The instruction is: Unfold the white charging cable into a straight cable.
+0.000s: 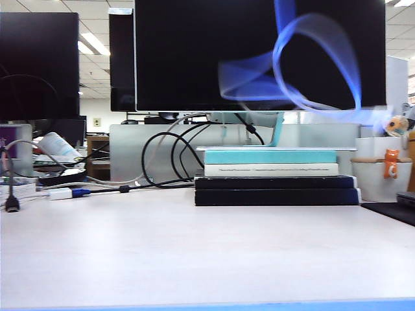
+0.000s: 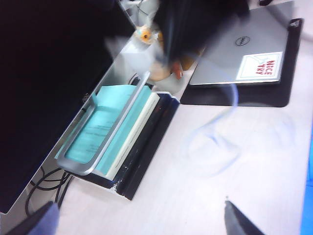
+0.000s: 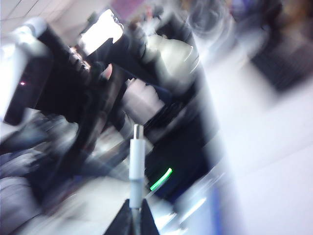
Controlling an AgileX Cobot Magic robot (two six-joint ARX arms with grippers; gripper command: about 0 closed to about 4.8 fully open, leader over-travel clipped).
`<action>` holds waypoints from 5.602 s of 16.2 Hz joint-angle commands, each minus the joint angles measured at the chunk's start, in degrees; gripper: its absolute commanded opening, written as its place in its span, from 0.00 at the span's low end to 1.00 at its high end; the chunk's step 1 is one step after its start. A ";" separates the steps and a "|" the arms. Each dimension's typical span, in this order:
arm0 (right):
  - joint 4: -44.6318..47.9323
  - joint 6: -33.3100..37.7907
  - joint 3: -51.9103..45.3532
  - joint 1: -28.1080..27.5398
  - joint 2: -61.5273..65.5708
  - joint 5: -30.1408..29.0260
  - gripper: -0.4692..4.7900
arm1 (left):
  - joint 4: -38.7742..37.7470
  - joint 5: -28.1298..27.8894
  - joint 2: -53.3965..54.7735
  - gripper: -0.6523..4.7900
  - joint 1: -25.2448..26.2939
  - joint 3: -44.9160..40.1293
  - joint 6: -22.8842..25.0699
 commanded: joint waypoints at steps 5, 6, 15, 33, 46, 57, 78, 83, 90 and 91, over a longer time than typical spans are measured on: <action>-6.12 -0.96 0.26 -2.69 -0.09 18.03 0.08 | -1.40 0.00 0.44 1.00 -0.04 0.13 -2.12; -4.92 -0.96 0.26 -2.69 0.28 9.99 0.08 | -1.46 0.04 0.50 1.00 -0.07 0.13 -2.54; 3.13 -0.94 0.24 -1.68 0.35 5.77 0.08 | -1.51 -0.24 1.09 1.00 -0.02 0.04 -2.49; 14.38 22.93 19.45 -0.39 -0.66 9.22 0.08 | 53.18 21.99 20.55 0.77 -0.11 0.04 -20.33; 26.12 34.91 19.54 -0.24 -3.91 8.57 0.08 | 55.95 23.08 30.75 0.33 -0.02 0.04 -20.02; 25.92 36.22 25.92 -2.95 -8.46 5.90 0.08 | 27.61 6.62 33.48 0.33 6.54 0.07 -7.54; 25.66 27.95 22.45 -2.01 6.56 -0.17 0.09 | 9.27 3.34 9.62 1.00 9.97 8.37 -10.91; 3.65 3.69 16.28 -3.98 8.81 4.55 0.08 | -3.63 3.23 -5.01 1.00 23.89 5.33 -14.12; -37.92 -29.55 16.28 -3.23 9.20 22.34 0.08 | -1.79 9.64 -4.55 1.00 23.85 0.24 -16.76; -40.89 -29.73 16.28 -3.13 9.18 22.56 0.13 | -1.29 10.51 -4.50 1.00 23.85 0.09 -18.14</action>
